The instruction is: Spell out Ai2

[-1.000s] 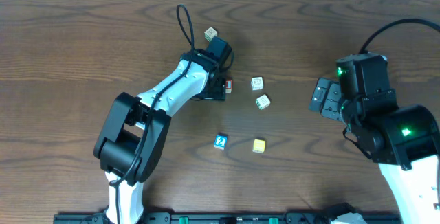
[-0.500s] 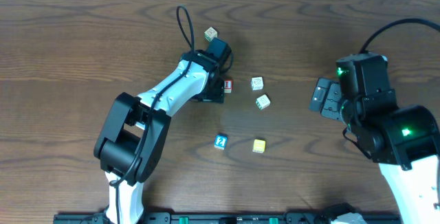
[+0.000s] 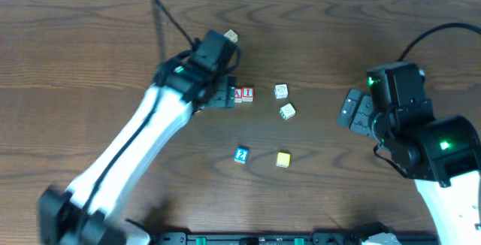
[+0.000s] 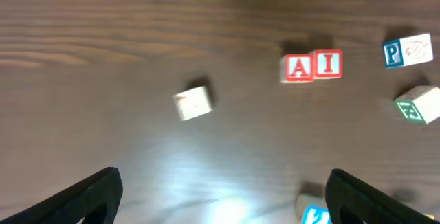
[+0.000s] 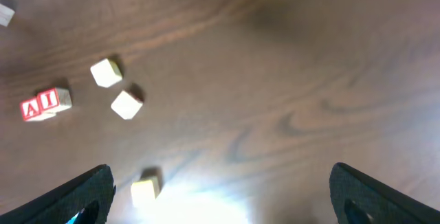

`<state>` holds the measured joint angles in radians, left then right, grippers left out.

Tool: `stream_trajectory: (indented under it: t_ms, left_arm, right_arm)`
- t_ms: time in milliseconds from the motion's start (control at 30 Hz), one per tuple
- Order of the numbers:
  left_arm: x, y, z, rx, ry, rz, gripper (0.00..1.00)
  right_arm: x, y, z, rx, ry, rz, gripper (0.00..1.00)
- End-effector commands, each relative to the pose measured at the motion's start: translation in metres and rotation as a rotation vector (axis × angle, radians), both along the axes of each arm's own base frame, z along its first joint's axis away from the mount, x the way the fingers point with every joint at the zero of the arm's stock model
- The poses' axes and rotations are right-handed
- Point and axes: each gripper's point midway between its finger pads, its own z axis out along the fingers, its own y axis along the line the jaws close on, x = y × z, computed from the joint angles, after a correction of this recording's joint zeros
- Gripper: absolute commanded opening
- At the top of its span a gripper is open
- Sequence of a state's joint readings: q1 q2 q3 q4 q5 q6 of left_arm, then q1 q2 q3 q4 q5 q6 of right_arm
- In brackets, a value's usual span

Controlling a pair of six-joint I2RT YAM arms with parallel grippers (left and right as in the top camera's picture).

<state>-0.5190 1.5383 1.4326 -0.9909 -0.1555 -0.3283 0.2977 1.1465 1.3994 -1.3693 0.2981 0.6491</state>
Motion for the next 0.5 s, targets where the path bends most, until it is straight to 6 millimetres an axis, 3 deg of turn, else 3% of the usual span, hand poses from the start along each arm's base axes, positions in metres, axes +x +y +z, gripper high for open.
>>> stream_trajectory:
  t_ms: [0, 267, 467]
  left_arm:
    - [-0.008, 0.028, 0.032, 0.085, -0.096, 0.024, 0.95]
    - [-0.048, 0.059, 0.092, 0.043, -0.242, 0.055, 0.96]
    - [-0.082, 0.080, 0.129, -0.017, -0.360, 0.063, 0.95]
  right_arm:
    - [-0.015, 0.009, 0.009, 0.119, -0.031, -0.053, 0.99]
    - [-0.052, 0.033, 0.009, 0.270, -0.015, -0.163, 0.99]
    - [-0.058, 0.061, -0.003, 0.265, 0.052, -0.110, 0.99]
